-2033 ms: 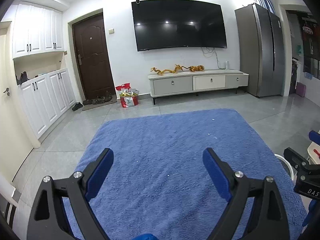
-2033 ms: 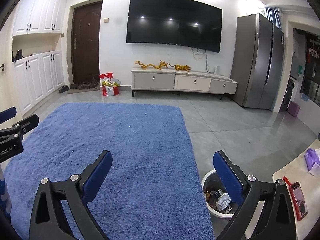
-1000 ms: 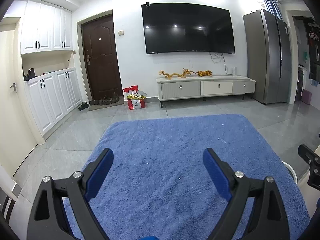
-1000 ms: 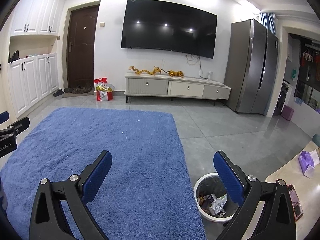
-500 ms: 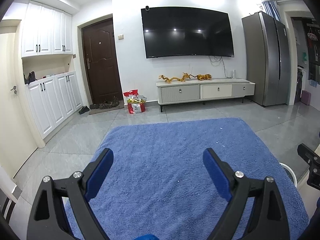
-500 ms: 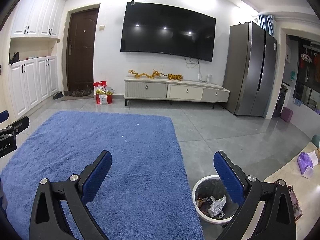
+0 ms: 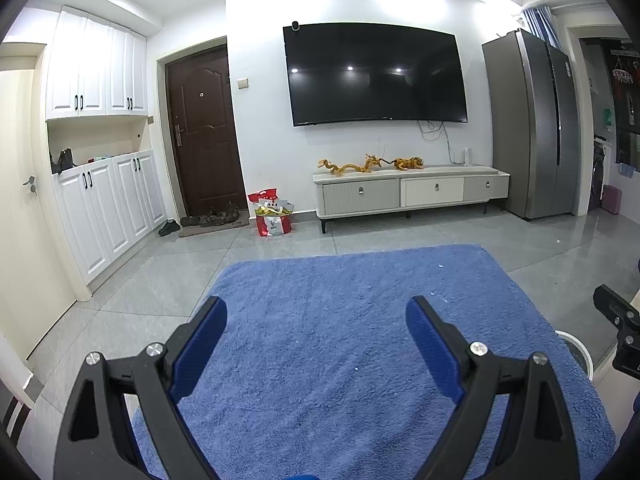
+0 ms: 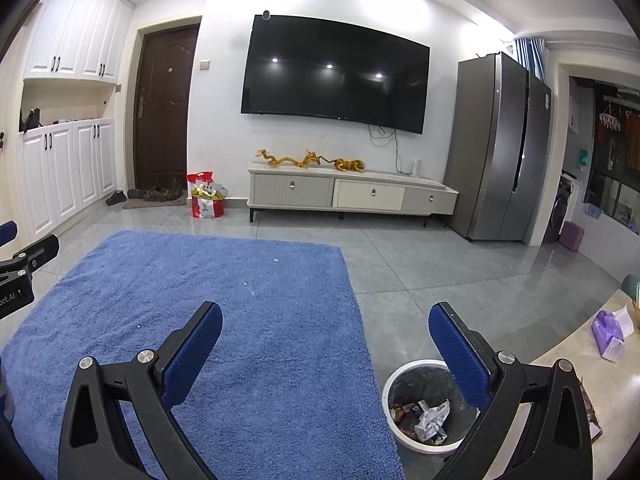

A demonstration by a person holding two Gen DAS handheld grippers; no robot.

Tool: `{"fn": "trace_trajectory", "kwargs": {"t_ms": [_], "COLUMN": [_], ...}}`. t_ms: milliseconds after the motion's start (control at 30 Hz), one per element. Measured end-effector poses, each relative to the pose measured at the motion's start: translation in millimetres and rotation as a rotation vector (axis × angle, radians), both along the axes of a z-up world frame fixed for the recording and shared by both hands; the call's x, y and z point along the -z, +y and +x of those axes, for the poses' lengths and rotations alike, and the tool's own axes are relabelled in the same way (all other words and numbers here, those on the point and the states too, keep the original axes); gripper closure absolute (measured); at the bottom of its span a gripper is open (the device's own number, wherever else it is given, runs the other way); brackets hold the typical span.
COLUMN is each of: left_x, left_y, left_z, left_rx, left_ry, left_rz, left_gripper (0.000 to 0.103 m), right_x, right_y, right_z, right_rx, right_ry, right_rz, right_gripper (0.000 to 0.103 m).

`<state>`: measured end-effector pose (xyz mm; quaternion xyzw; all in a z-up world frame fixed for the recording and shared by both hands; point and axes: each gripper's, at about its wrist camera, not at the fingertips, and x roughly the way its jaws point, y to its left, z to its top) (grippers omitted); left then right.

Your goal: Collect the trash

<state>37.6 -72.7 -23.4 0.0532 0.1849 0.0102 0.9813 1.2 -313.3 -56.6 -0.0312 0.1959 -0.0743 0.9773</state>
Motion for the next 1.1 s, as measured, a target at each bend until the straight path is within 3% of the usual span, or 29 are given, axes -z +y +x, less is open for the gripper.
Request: {"fn": "trace_trajectory", "kwargs": {"t_ms": [1100], "left_x": [-0.6], "left_y": [-2.3], "left_z": [-0.4], "left_rx": [0.015], "left_ry": [0.007], "left_rz": [-0.001], "left_gripper": [0.012], "right_x": [0.7], "right_y": [1.5], "right_z": [-1.8], "right_rx": [-0.002], "right_ry": [-0.003], "right_rz": [-0.002], "right_gripper": [0.001]}}
